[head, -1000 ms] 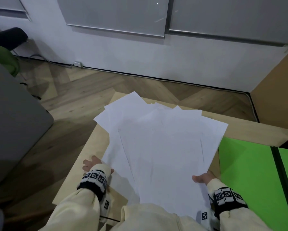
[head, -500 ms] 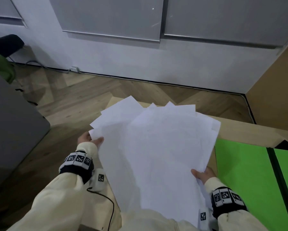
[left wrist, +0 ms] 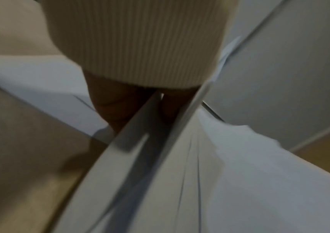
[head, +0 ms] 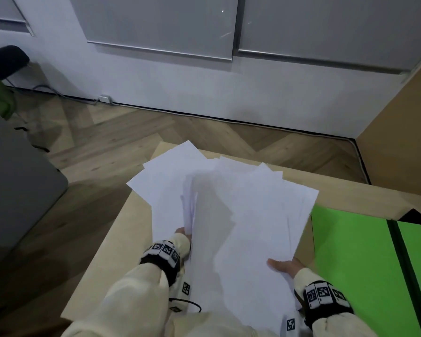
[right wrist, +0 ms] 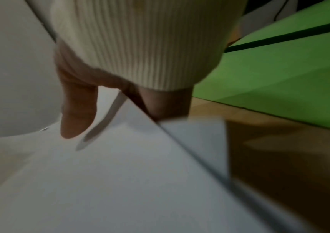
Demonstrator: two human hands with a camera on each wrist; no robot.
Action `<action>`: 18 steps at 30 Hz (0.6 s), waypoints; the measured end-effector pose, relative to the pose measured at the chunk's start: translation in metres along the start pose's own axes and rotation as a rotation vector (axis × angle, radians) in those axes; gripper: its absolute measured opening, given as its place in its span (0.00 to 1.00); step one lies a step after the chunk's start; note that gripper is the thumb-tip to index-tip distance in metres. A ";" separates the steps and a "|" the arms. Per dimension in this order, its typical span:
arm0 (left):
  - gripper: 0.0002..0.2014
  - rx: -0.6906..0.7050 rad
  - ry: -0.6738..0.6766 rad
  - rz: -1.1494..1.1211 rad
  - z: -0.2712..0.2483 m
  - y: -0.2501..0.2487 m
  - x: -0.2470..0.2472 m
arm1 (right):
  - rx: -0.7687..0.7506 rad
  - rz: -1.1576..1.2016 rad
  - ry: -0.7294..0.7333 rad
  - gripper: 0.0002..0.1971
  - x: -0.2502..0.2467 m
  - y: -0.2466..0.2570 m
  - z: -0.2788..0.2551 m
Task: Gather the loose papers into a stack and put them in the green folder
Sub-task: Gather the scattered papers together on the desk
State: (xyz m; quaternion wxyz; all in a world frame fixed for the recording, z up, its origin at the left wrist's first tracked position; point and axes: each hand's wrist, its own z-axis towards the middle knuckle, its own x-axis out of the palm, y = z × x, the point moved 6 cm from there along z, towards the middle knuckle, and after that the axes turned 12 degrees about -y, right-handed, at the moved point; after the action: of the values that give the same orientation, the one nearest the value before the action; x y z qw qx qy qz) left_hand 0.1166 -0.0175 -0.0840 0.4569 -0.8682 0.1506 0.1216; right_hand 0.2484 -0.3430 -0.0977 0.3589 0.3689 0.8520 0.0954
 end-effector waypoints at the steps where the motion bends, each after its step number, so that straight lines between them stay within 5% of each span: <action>1: 0.59 0.096 0.024 -0.102 0.011 0.002 0.002 | 0.007 -0.010 0.006 0.61 0.001 0.004 -0.004; 2: 0.48 0.042 0.116 -0.175 0.002 -0.004 -0.002 | 0.006 -0.025 -0.024 0.56 0.000 0.007 -0.005; 4: 0.21 -0.169 0.133 0.249 -0.008 0.001 -0.006 | 0.011 -0.016 -0.105 0.50 -0.005 0.010 0.001; 5: 0.14 -0.063 0.125 0.446 0.001 0.005 0.009 | 0.010 -0.002 -0.128 0.49 -0.007 0.012 0.003; 7: 0.15 0.118 0.324 0.554 0.007 -0.004 0.013 | 0.008 0.013 -0.167 0.48 -0.010 0.013 0.005; 10: 0.18 0.199 0.082 0.553 0.032 -0.034 -0.014 | 0.045 0.100 -0.233 0.44 -0.018 0.013 0.012; 14: 0.45 0.183 -0.133 0.858 0.055 -0.037 -0.038 | 0.049 0.159 -0.279 0.35 -0.024 0.017 0.018; 18: 0.46 0.295 -0.204 0.990 0.055 -0.041 -0.029 | 0.036 0.198 -0.350 0.29 -0.024 0.034 0.014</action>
State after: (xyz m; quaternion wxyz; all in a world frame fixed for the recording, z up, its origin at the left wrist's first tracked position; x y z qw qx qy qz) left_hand 0.1011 0.0544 -0.0738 0.4743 -0.6035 0.5130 0.3842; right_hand 0.2881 -0.3366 -0.0800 0.4837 0.4683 0.7378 0.0495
